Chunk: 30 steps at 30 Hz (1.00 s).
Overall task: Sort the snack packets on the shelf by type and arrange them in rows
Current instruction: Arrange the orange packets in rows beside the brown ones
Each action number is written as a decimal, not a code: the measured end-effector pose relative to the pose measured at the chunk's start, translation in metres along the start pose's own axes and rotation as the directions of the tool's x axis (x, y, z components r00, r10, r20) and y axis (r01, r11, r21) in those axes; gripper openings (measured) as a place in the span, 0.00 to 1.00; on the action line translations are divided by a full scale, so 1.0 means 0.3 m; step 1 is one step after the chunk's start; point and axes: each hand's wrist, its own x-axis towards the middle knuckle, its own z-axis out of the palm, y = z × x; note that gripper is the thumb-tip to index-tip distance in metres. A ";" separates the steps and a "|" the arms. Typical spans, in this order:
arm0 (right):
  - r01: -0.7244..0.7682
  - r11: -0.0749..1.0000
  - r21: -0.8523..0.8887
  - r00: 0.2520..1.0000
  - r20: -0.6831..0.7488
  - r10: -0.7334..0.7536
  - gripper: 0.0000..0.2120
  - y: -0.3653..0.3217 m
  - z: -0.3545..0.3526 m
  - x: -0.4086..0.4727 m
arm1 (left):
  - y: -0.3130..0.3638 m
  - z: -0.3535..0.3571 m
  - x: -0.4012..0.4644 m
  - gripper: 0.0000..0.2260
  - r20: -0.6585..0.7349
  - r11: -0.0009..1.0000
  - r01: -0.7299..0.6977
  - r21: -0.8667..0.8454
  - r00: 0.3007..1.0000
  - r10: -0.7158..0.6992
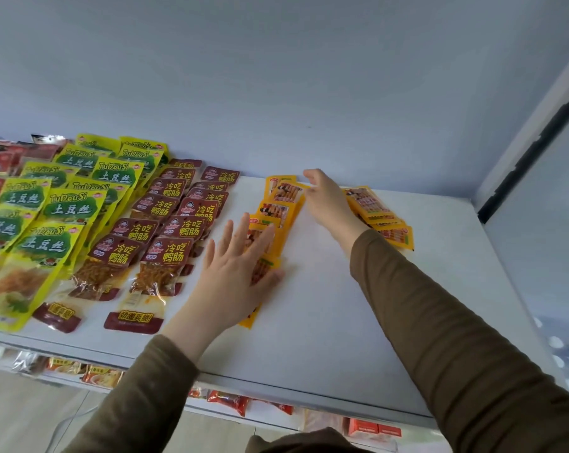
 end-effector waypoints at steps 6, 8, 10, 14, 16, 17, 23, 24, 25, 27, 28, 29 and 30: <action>-0.102 0.994 -0.044 0.994 0.028 0.103 0.25 -0.036 0.059 0.033 | 0.000 0.062 0.015 0.33 0.038 0.996 -0.012 0.083 0.999 0.009; -0.136 0.988 -0.071 0.991 0.006 0.137 0.26 -0.046 0.061 0.048 | 0.000 0.061 0.016 0.32 0.039 0.996 -0.003 0.094 0.999 -0.001; -0.135 0.988 -0.073 0.991 0.007 0.135 0.25 -0.054 0.064 0.061 | 0.011 0.057 0.012 0.32 0.044 0.995 0.009 0.098 0.999 -0.014; -0.009 0.999 0.044 1.000 -0.013 0.010 0.22 -0.074 0.082 0.070 | 0.035 0.054 -0.018 0.33 0.055 0.995 0.023 0.095 0.998 -0.029; 0.047 0.998 0.040 0.999 0.008 -0.048 0.20 -0.083 0.092 0.070 | 0.044 0.058 -0.036 0.34 0.059 0.995 0.025 0.096 0.998 -0.030; 0.063 0.998 0.014 0.998 0.026 -0.064 0.20 -0.083 0.096 0.068 | 0.047 0.059 -0.043 0.34 0.059 0.995 0.024 0.100 0.998 -0.030; 0.293 0.936 -0.197 0.951 -0.039 -0.306 0.17 -0.047 0.096 0.011 | 0.025 0.049 -0.044 0.33 -0.021 0.998 0.010 0.060 1.000 -0.009; 0.353 0.911 -0.212 0.934 0.025 -0.356 0.17 -0.043 0.100 -0.005 | 0.022 0.051 -0.042 0.33 -0.016 0.998 0.003 0.069 1.000 -0.002; 0.392 0.883 -0.257 0.920 0.119 -0.374 0.19 -0.036 0.107 -0.019 | 0.021 0.055 -0.043 0.32 -0.004 0.996 -0.007 0.092 1.000 0.007; 0.405 0.826 -0.392 0.907 0.289 -0.307 0.23 -0.014 0.124 -0.036 | 0.022 0.064 -0.045 0.32 0.021 0.992 -0.018 0.121 1.000 0.016; 0.392 0.808 -0.440 0.908 0.327 -0.262 0.25 -0.006 0.132 -0.039 | 0.021 0.065 -0.046 0.32 0.023 0.993 -0.015 0.120 1.000 0.012; 0.377 0.798 -0.470 0.912 0.336 -0.233 0.27 -0.003 0.141 -0.038 | 0.016 0.063 -0.046 0.32 0.017 0.992 -0.009 0.123 1.000 0.007; 0.367 0.790 -0.490 0.916 0.336 -0.217 0.28 -0.007 0.153 -0.035 | 0.010 0.060 -0.044 0.31 0.005 0.990 -0.002 0.141 1.000 0.001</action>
